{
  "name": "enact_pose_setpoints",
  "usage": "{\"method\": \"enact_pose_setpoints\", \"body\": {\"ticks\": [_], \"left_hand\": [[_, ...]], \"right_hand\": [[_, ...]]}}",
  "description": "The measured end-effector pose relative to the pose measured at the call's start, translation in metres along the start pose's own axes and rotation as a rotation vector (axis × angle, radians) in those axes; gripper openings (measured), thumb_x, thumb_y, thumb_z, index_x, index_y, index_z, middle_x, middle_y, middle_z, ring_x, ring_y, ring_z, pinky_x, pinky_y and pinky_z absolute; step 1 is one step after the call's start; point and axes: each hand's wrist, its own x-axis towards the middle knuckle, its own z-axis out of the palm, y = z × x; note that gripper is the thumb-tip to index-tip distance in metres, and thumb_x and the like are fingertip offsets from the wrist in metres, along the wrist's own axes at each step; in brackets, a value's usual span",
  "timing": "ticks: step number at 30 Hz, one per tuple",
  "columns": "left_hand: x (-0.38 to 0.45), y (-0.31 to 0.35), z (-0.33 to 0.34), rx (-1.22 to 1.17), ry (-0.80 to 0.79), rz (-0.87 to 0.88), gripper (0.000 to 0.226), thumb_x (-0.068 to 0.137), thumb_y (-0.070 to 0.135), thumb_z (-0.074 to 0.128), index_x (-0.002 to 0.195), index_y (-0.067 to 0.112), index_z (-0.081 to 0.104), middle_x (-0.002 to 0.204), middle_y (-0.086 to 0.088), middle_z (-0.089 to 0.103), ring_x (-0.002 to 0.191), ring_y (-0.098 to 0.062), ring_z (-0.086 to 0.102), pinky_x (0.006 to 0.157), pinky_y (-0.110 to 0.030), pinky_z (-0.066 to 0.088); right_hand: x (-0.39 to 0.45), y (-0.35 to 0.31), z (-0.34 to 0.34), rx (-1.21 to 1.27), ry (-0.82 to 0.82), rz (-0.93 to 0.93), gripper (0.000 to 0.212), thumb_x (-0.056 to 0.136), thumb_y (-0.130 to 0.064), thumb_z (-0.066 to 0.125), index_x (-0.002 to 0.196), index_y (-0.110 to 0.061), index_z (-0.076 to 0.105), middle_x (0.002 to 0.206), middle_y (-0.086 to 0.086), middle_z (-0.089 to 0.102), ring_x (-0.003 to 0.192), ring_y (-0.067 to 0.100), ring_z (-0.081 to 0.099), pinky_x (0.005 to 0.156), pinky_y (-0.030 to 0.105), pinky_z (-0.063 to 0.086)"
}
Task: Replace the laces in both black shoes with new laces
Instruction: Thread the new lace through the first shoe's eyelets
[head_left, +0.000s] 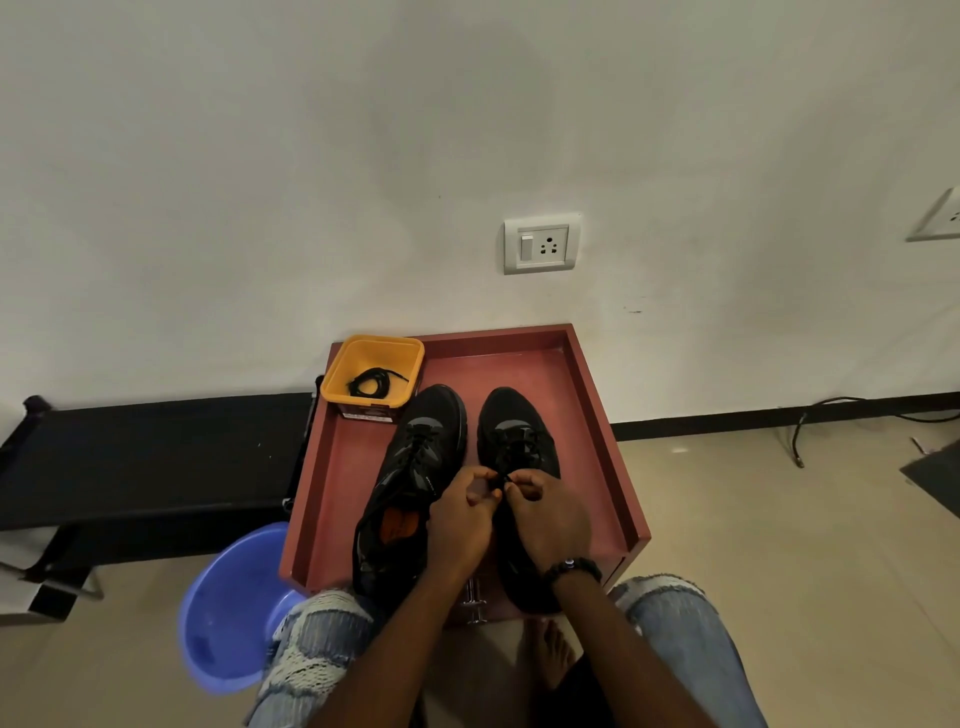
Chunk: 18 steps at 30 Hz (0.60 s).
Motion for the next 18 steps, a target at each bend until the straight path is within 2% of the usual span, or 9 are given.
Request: {"method": "enact_pose_setpoints", "body": {"ticks": [3,6,10,14,18], "left_hand": [[-0.002,0.001,0.002,0.05,0.01,0.08,0.019,0.095,0.017,0.062,0.11,0.028,0.061,0.091,0.009,0.066,0.087,-0.007,0.065,0.081,-0.035,0.059],[-0.003,0.002,0.001,0.087,0.001,0.108,0.019,0.096,0.016,0.061,0.113,0.025,0.061,0.092,0.01,0.065,0.087,-0.006,0.065,0.082,-0.034,0.058],[-0.003,0.003,-0.004,0.094,-0.04,0.101,0.014,0.1,0.022,0.055,0.111,0.028,0.06,0.095,0.013,0.066,0.089,-0.003,0.064,0.084,-0.031,0.057],[0.007,0.007,-0.011,0.163,-0.081,0.128,0.019,0.104,0.023,0.045,0.112,0.028,0.061,0.092,0.007,0.066,0.079,-0.009,0.064,0.07,-0.029,0.055],[0.018,0.01,-0.013,0.204,-0.104,0.185,0.011,0.101,0.026,0.052,0.103,0.022,0.062,0.082,0.0,0.066,0.069,-0.017,0.065,0.063,-0.035,0.055]], "right_hand": [[-0.004,0.0,0.001,-0.031,0.056,-0.042,0.019,0.099,-0.027,0.055,0.11,-0.028,0.07,0.099,-0.01,0.069,0.076,-0.001,0.051,0.065,0.008,0.034],[-0.004,0.0,0.002,-0.023,0.085,-0.048,0.02,0.099,-0.025,0.055,0.113,-0.026,0.07,0.104,-0.009,0.069,0.083,0.001,0.051,0.069,0.006,0.033],[-0.003,0.002,0.002,0.037,0.074,-0.01,0.014,0.097,-0.027,0.058,0.108,-0.031,0.067,0.096,-0.013,0.068,0.078,-0.001,0.054,0.062,0.009,0.034],[0.0,0.004,0.004,0.107,0.06,-0.001,0.012,0.096,-0.024,0.059,0.104,-0.032,0.056,0.085,-0.015,0.069,0.07,0.001,0.065,0.057,0.015,0.044],[-0.002,0.007,0.006,0.086,0.046,-0.03,0.011,0.098,-0.025,0.055,0.109,-0.029,0.054,0.084,-0.015,0.068,0.069,0.002,0.065,0.058,0.017,0.049]]}}
